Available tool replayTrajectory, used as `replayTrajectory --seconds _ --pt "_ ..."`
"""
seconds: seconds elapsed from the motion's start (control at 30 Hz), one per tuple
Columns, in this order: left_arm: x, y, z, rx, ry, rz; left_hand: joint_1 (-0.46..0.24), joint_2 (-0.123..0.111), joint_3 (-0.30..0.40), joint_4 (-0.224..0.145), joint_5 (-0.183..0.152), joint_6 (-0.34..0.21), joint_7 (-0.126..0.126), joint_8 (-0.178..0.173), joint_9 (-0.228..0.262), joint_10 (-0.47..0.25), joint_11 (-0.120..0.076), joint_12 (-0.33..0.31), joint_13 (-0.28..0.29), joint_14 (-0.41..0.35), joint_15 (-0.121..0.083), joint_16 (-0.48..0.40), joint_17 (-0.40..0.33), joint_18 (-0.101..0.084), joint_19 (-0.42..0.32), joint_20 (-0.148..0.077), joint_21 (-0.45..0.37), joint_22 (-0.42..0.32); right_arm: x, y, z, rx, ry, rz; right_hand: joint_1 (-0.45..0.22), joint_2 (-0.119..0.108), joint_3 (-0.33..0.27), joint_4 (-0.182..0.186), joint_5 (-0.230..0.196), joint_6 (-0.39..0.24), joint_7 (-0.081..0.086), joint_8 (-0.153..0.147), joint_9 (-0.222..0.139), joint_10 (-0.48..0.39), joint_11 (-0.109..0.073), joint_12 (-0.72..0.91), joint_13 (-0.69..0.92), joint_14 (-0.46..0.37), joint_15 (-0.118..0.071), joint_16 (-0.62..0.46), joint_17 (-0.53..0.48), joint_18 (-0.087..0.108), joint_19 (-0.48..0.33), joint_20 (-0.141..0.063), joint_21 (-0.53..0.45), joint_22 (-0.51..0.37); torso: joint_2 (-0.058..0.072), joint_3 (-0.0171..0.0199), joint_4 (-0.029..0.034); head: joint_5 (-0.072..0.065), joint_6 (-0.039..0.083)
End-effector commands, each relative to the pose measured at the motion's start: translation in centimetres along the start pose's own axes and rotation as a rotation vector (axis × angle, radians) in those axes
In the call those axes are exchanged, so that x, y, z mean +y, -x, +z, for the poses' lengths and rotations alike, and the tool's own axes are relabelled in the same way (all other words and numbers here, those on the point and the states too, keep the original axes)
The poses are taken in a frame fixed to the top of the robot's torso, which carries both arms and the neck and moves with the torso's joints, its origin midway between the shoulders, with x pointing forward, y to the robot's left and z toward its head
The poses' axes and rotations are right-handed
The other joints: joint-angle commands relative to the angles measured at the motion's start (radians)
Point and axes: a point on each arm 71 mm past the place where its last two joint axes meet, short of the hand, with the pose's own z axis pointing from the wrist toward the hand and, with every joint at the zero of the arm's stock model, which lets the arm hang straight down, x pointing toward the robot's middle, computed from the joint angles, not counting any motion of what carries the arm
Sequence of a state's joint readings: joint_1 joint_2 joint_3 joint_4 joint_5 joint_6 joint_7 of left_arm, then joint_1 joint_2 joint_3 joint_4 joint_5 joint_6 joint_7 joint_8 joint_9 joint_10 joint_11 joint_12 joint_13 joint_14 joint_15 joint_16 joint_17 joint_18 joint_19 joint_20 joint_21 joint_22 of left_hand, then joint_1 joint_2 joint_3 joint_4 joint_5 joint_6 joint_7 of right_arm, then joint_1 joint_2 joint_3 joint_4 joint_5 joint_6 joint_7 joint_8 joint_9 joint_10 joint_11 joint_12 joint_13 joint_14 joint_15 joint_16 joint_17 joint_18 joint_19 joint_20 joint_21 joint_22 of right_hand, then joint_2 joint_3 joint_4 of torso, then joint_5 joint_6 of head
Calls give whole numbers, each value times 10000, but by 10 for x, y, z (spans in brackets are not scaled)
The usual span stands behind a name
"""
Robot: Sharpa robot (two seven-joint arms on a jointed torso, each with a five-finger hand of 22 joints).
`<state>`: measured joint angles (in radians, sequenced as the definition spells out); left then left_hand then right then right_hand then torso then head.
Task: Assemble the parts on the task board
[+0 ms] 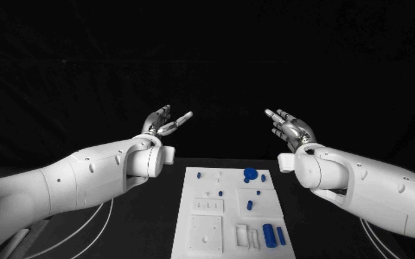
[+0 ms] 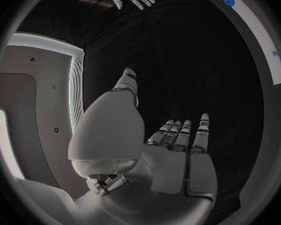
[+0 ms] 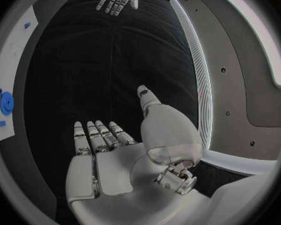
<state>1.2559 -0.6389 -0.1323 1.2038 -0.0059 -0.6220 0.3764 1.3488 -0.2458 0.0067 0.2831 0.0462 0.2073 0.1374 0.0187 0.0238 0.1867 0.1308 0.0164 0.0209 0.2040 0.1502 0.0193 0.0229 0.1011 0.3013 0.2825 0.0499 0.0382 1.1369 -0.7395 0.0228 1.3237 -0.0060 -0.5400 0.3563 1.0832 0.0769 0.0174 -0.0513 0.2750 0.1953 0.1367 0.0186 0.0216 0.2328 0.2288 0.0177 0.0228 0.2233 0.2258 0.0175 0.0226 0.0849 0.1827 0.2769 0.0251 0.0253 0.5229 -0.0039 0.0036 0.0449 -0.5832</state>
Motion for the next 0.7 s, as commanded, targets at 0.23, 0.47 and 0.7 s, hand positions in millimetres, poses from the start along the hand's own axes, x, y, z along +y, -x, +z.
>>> replayTrajectory --seconds 0.23,0.47,0.7 --pt "-10 2 22 1093 598 278 531 383 382 125 58 844 258 147 75 1105 249 132 80 1193 51 136 93 432 893 65 307 107 9 8 24 2742 -1375 63 1693 -61 119 -988 -326 1498 587 153 111 1486 -76 149 97 1076 88 135 83 283 357 104 126 48 -7 -2 1 2 0" --pt "-10 2 22 1094 599 281 451 1172 632 -232 39 2564 550 361 201 4393 496 384 253 5756 383 703 373 875 4225 -160 1447 521 13 13 29 3015 -1556 -3 2064 -196 616 -1792 -163 3908 548 290 233 4737 -62 305 251 4621 101 359 307 331 2557 -202 493 230 -7 -2 1 2 0" --pt "-11 5 19 1525 345 340 208 2186 114 -1769 63 7244 244 844 563 9422 17 427 399 9059 -252 1473 543 127 6275 -1451 2508 799 22 21 32 2552 556 -4568 1790 -291 1856 -2355 172 7865 243 473 473 8243 -740 389 363 8041 -598 470 591 21 6220 -921 726 421 6 5 -8 -18 -293"
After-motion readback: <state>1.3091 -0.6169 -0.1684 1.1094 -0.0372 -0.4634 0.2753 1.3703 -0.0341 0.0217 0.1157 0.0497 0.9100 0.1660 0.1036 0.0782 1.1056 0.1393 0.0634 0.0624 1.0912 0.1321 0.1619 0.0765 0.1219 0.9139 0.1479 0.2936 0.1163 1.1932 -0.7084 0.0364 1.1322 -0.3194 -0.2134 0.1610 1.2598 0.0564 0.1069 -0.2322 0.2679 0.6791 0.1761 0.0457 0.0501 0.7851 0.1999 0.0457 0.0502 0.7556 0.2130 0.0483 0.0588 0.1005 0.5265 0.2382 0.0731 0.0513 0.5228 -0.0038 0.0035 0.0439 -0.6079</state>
